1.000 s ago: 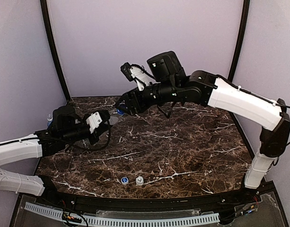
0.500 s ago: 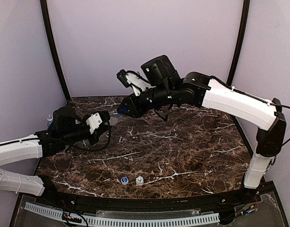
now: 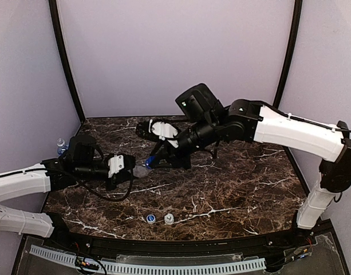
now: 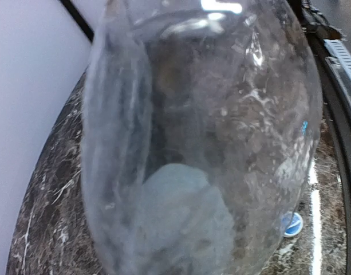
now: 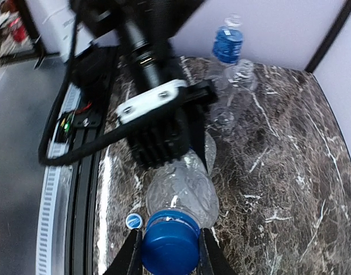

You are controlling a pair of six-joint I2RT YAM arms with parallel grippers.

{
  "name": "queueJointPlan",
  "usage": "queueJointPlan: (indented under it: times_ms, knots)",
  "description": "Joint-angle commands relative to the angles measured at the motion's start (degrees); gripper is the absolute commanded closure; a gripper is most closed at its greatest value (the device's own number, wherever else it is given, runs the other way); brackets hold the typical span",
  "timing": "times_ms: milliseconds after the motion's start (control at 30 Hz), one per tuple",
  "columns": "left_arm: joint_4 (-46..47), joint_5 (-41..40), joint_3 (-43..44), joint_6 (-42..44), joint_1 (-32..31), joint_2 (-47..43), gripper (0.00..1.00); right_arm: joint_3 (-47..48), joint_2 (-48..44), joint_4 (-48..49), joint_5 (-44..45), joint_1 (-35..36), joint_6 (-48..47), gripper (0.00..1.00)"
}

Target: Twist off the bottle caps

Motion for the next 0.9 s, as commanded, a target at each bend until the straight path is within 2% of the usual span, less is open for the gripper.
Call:
queueJointPlan:
  times_ms: [0,133,333,400,467,633,767,867]
  knots:
    - [-11.65,11.20,1.56,4.94,-0.27,-0.81,0.86,-6.61,-5.33,-0.09,-5.62,5.68,-24.48,1.00]
    - [-15.02,11.14,0.96,8.41,-0.28,-0.93,0.87,-12.22,-9.31,3.24,2.99,8.31,-35.75,1.00]
    - [-15.03,10.87,0.76,9.26,-0.26,-0.97,0.87,-16.60,-13.47,11.48,11.28,8.94,-38.30,1.00]
    - [-12.78,9.13,0.44,6.97,-0.28,-1.11,0.87,-17.49,-14.08,14.29,14.45,8.60,-33.52,1.00]
    - [-8.58,5.88,-0.10,2.64,-0.28,-1.48,0.88,-17.17,-13.76,14.31,17.46,7.01,-24.67,1.00]
    - [2.34,-2.20,0.42,-10.32,-0.16,-2.11,0.88,-20.56,-12.45,4.50,17.67,2.78,-5.51,1.00]
    - [7.70,-6.52,2.10,-21.21,-0.11,-2.60,0.87,-27.46,-9.43,0.18,15.21,3.82,3.79,1.00]
    - [9.88,-7.32,2.72,-25.62,0.12,-2.81,0.87,-32.06,-6.09,-0.11,14.27,7.77,4.28,1.00]
